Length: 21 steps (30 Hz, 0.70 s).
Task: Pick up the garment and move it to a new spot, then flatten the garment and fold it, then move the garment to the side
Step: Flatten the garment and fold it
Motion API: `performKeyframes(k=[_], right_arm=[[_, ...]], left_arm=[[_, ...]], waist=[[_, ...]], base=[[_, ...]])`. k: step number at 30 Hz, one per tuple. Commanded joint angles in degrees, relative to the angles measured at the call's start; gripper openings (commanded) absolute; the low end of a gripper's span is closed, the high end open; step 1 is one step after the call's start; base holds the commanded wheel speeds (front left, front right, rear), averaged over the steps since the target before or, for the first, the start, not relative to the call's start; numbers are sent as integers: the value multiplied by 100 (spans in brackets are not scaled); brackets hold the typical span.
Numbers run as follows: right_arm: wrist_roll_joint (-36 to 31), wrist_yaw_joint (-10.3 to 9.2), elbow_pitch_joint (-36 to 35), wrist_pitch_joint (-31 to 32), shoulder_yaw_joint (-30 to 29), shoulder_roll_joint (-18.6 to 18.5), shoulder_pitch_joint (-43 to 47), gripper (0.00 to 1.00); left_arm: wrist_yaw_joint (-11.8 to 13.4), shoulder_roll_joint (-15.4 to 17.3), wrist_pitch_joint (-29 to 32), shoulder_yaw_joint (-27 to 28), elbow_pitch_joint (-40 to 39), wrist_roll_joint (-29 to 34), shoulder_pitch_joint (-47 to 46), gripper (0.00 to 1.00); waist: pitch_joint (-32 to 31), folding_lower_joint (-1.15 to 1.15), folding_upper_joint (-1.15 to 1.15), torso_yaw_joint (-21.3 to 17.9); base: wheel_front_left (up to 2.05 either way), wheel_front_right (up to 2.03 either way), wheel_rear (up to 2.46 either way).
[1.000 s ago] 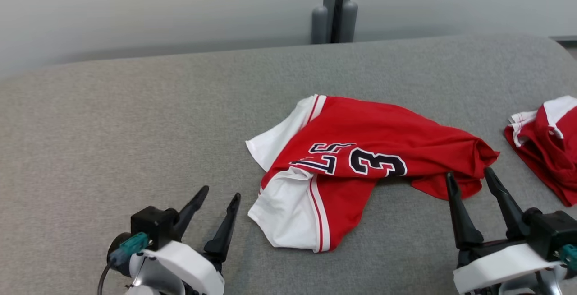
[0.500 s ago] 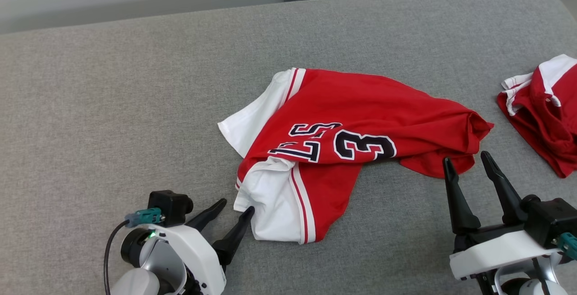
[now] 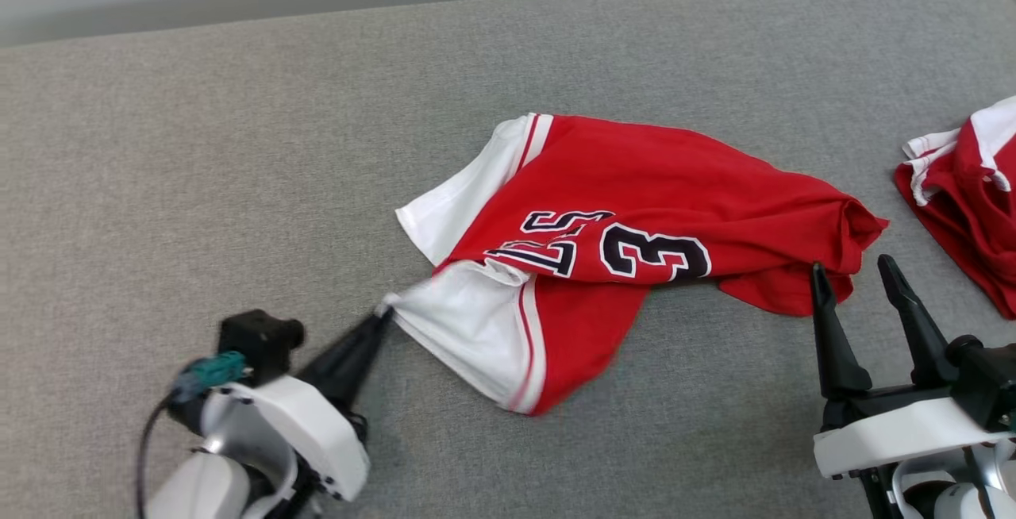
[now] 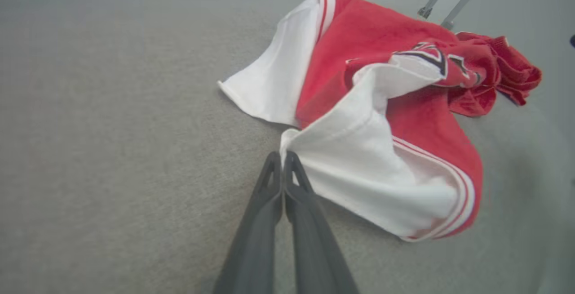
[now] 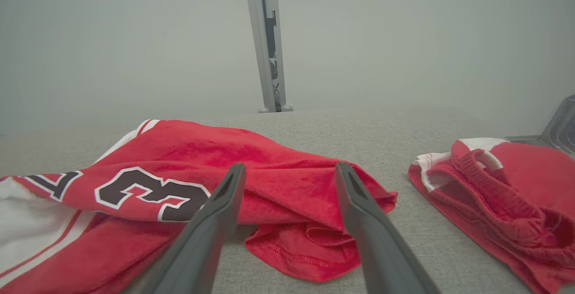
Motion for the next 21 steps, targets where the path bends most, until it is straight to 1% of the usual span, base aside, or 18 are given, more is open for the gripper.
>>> performKeyframes(k=[1,6,10,11,13,14,17,19,21], right_arm=[[-5,1,-10,-38,-58,-24,-66,100],[-24,1,-69,-48,-226,-25,-69,100],[-40,1,-113,-38,-335,-24,-103,100],[-40,1,-113,-38,-335,-24,-103,100],[-53,1,-128,-22,-344,-25,-123,100],[-49,1,-127,-13,-344,-25,-128,100],[-35,1,-129,-17,-359,-24,-138,100],[-4,1,-116,-16,-349,-24,-153,100],[25,1,-88,-26,-326,-24,-164,100]], left_arm=[[245,170,-154,165,-161,232,-24,0],[963,503,-494,667,-778,671,123,0],[1414,722,-766,1084,-1512,955,158,0],[1414,722,-766,1084,-1512,955,158,0],[1571,825,-876,1248,-1864,1084,162,0],[1696,908,-982,1396,-2200,1204,166,0],[1888,1002,-1024,1566,-2618,1339,276,0],[1979,1021,-936,1597,-2747,1345,420,0],[1994,989,-850,1556,-2694,1255,568,0]], waist=[[-14,0,0,72],[-22,0,0,260],[7,0,0,400],[7,0,0,400],[24,0,0,446],[28,0,0,481],[35,0,0,519],[51,0,0,526],[66,0,0,517]], base=[[0,0,0],[0,0,0],[0,0,0],[0,0,0],[0,0,0],[0,0,0],[0,0,0],[0,0,0],[0,0,0]])
